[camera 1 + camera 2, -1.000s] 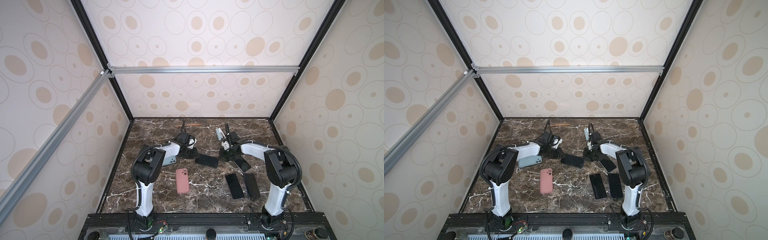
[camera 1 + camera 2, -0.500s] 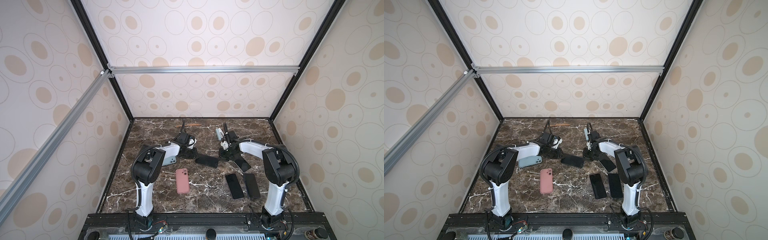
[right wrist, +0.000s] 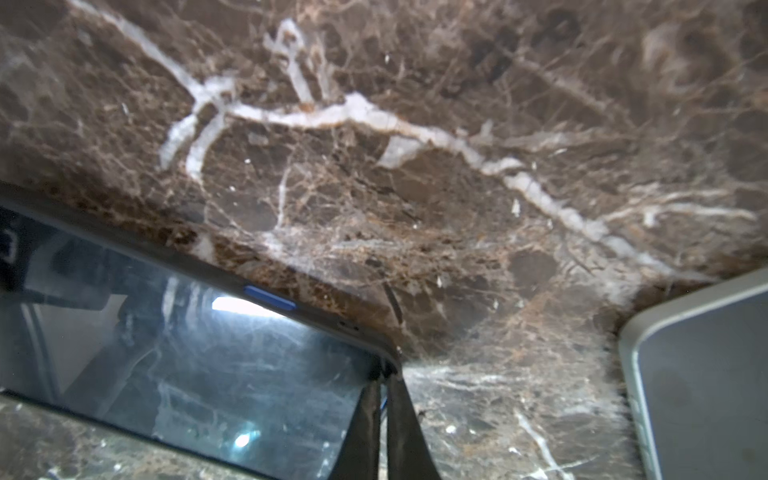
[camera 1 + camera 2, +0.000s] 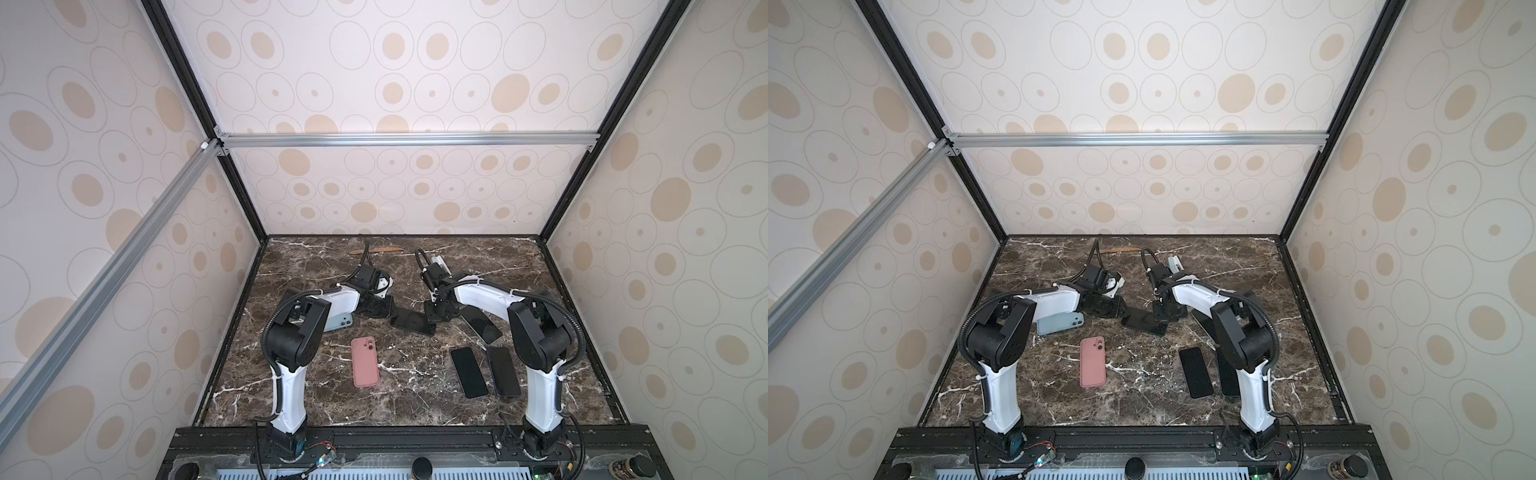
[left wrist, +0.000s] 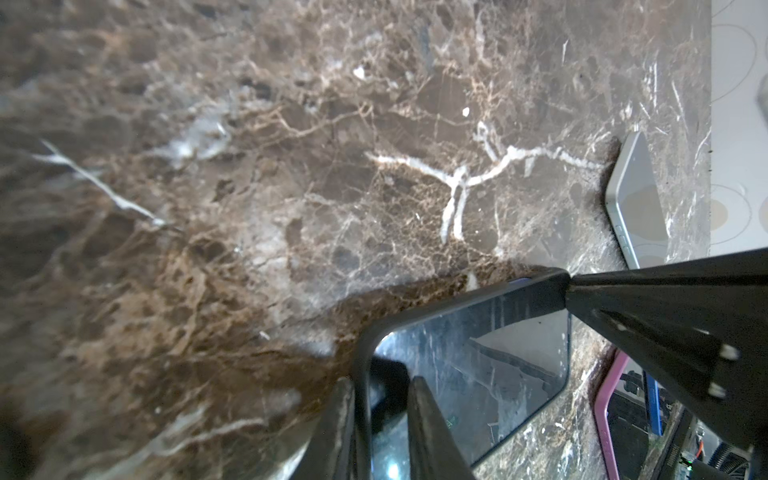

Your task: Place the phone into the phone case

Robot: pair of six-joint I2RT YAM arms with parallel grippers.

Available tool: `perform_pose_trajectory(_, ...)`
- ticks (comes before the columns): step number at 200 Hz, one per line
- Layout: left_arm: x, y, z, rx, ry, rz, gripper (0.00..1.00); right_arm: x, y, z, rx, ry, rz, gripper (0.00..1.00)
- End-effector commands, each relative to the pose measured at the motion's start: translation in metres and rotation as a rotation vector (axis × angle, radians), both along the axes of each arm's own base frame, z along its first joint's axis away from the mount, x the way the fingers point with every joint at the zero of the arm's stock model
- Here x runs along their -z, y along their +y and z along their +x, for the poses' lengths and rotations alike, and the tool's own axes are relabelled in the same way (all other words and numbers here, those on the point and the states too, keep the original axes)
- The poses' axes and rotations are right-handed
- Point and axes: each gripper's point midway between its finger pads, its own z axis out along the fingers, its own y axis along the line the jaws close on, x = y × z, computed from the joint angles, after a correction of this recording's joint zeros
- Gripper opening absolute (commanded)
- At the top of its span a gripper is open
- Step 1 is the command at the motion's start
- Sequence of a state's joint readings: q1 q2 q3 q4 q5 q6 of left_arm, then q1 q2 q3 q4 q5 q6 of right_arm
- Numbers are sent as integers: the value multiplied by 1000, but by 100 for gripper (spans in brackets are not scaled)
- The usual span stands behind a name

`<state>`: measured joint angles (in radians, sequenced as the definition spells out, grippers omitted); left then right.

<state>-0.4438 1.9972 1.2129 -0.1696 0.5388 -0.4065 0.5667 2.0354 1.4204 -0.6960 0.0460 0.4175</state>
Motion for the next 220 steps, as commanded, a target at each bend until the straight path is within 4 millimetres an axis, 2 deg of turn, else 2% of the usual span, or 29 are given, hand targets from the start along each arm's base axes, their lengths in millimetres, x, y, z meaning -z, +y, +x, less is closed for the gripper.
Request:
perform_pose_trajectory(1, -2, 0, -8, 15, -3, 25, 24, 73, -17, -47, -33, 199, -109, 9)
perform_pose_trajectory(25, -21, -2, -1, 13, -64, 0, 25, 35, -1, -33, -56, 114, -37, 12)
perform_pose_trajectory(52, -57, -3, 11, 3, -183, -46, 28, -29, 19, -14, -104, -36, 94, 20)
perform_pose_trajectory(59, -66, -1, 14, -6, -212, -61, 30, -46, 25, -11, -138, -76, 132, 24)
perform_pose_trajectory(74, -89, 3, 21, -25, -278, -99, 32, -70, 33, -8, -210, -122, 171, 31)
perform_pose_trajectory(92, -114, 12, 27, -52, -357, -134, 36, -87, 42, -7, -351, -158, 197, 44)
perform_pose_trajectory(126, -155, 40, 37, -106, -495, -142, 43, -86, 55, -12, -622, -175, 206, 84)
perform_pose_trajectory(128, -157, 41, 37, -107, -504, -145, 43, -85, 56, -13, -638, -172, 207, 89)
perform_pose_trajectory(129, -159, 43, 38, -110, -509, -145, 43, -84, 57, -14, -650, -169, 210, 95)
perform_pose_trajectory(134, -165, 48, 39, -121, -530, -145, 44, -83, 58, -14, -680, -171, 211, 100)
perform_pose_trajectory(163, -203, 78, 39, -186, -703, -118, 53, -69, 67, -14, -817, -144, 215, 100)
perform_pose_trajectory(185, -227, 98, 35, -225, -809, -103, 56, -52, 65, -8, -865, -116, 158, 100)
perform_pose_trajectory(208, -240, 115, 32, -273, -868, -83, 60, -38, 65, -9, -913, -82, 122, 100)
perform_pose_trajectory(218, -239, 121, 30, -290, -872, -71, 62, -31, 63, -9, -925, -69, 105, 100)
perform_pose_trajectory(220, -244, 121, 31, -294, -893, -79, 62, -30, 62, -10, -930, -65, 102, 100)
